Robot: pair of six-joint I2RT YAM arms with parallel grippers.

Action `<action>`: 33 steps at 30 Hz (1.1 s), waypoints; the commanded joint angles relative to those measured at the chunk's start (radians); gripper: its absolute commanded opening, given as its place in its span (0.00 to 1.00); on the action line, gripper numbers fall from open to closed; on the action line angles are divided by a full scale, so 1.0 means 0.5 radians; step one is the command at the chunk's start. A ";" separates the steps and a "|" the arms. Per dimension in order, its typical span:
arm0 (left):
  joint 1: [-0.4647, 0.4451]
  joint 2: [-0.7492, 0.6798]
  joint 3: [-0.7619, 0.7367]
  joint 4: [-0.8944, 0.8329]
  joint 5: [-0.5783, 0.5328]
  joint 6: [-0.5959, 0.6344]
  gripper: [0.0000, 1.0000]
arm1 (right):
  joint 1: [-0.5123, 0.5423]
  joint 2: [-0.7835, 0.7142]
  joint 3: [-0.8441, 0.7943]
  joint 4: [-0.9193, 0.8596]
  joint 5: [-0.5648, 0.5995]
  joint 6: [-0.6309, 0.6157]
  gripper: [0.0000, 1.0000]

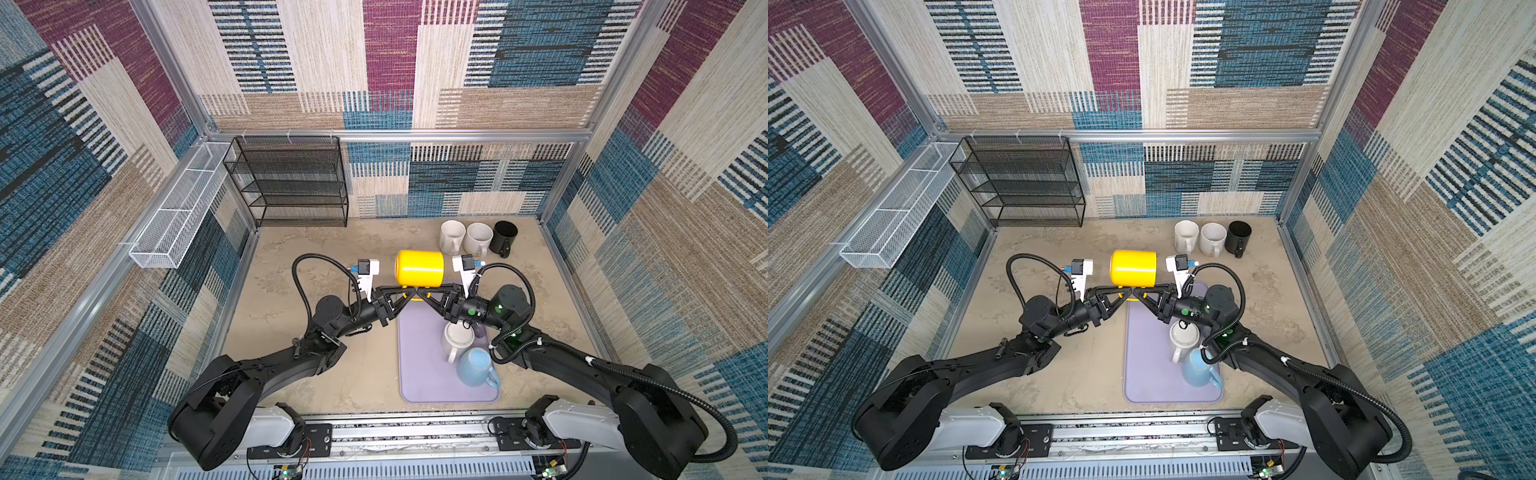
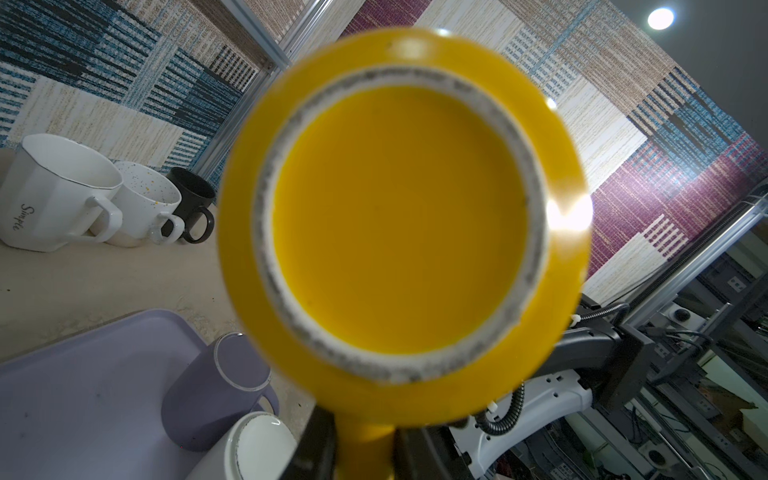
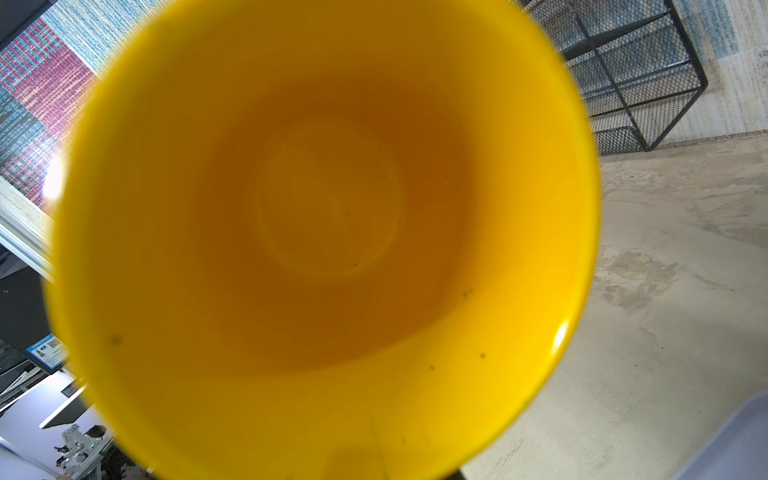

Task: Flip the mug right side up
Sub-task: 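Close the right gripper on the yellow mug rim while the left gripper holds the handle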

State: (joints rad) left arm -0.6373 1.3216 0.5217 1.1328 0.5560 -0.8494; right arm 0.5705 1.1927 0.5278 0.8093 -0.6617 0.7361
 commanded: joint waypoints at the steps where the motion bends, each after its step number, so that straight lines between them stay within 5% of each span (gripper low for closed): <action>1: 0.013 -0.028 0.006 0.008 -0.023 0.022 0.22 | 0.005 -0.030 -0.015 0.060 -0.013 -0.038 0.00; 9: 0.018 -0.072 -0.009 -0.047 -0.039 0.051 0.25 | 0.003 -0.054 -0.022 0.035 0.007 -0.049 0.00; 14: 0.021 -0.065 0.000 -0.047 -0.011 0.057 0.07 | 0.006 -0.055 -0.016 0.041 0.007 -0.041 0.00; 19: 0.023 -0.039 0.012 -0.031 0.029 0.047 0.00 | 0.006 -0.054 -0.008 0.073 -0.005 -0.010 0.00; 25: 0.021 -0.015 0.022 0.013 0.106 0.024 0.00 | 0.007 -0.061 0.003 0.092 -0.011 0.007 0.19; 33: 0.020 0.047 0.030 0.123 0.149 -0.027 0.00 | 0.013 -0.044 0.033 0.101 -0.014 0.012 0.27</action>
State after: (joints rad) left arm -0.6266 1.3346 0.5289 1.1244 0.5911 -0.8433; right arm 0.5728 1.1713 0.5262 0.7738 -0.6441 0.7330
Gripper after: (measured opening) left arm 0.133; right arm 0.273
